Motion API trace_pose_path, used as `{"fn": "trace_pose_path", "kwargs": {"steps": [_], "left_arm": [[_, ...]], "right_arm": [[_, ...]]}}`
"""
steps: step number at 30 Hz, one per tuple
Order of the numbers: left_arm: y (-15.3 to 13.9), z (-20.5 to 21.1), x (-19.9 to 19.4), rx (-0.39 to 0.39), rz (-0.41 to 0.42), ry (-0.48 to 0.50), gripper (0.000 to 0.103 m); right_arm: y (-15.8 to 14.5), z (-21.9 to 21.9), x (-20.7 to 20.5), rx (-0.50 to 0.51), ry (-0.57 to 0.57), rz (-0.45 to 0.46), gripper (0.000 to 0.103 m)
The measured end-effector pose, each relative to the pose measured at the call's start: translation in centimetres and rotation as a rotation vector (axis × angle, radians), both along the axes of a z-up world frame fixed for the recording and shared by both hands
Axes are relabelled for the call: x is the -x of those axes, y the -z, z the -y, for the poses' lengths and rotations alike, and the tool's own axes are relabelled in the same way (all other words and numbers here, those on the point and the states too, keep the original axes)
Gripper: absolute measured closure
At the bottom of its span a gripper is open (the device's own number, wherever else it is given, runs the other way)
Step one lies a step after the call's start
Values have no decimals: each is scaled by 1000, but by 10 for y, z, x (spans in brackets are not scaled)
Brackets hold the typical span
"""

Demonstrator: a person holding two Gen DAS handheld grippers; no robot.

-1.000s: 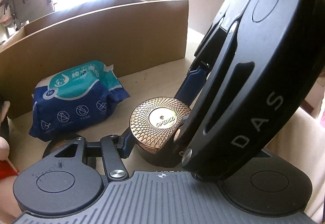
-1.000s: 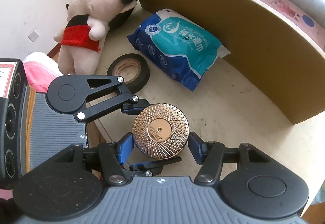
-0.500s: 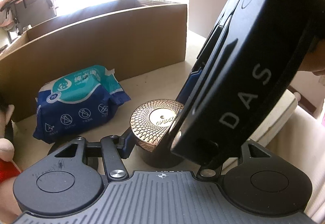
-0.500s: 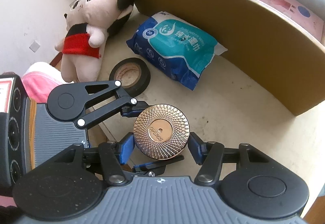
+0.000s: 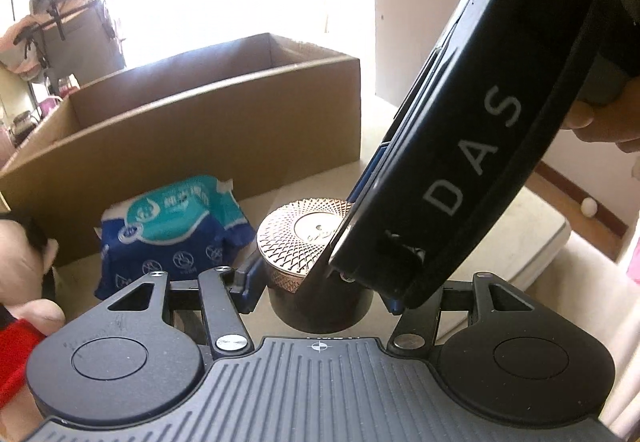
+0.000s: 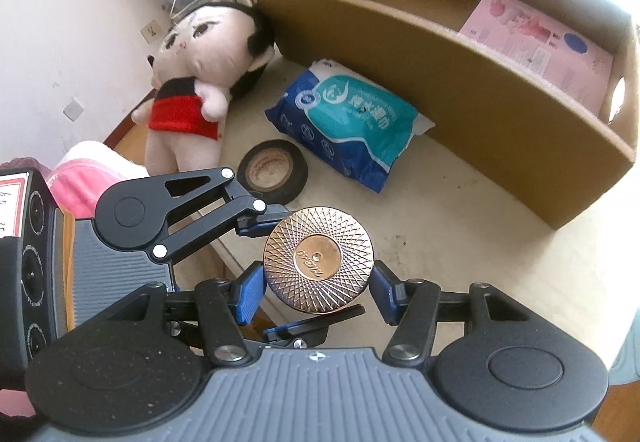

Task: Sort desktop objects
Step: 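Lift the gold-lidded jar with the left gripper over the box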

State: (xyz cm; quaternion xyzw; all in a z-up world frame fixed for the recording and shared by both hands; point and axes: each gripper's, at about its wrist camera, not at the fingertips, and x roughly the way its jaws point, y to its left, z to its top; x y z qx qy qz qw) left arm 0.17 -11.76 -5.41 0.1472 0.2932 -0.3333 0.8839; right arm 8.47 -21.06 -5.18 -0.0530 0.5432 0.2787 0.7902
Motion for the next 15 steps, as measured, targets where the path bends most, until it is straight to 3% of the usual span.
{"fn": "trace_pose_path", "kwargs": {"steps": [8, 15], "left_arm": [[-28, 3, 15, 5, 87, -16, 47], [-44, 3, -10, 20, 167, -38, 47]], "right_arm": [[-36, 9, 7, -31, 7, 55, 43], [-72, 12, 0, -41, 0, 123, 43]]}}
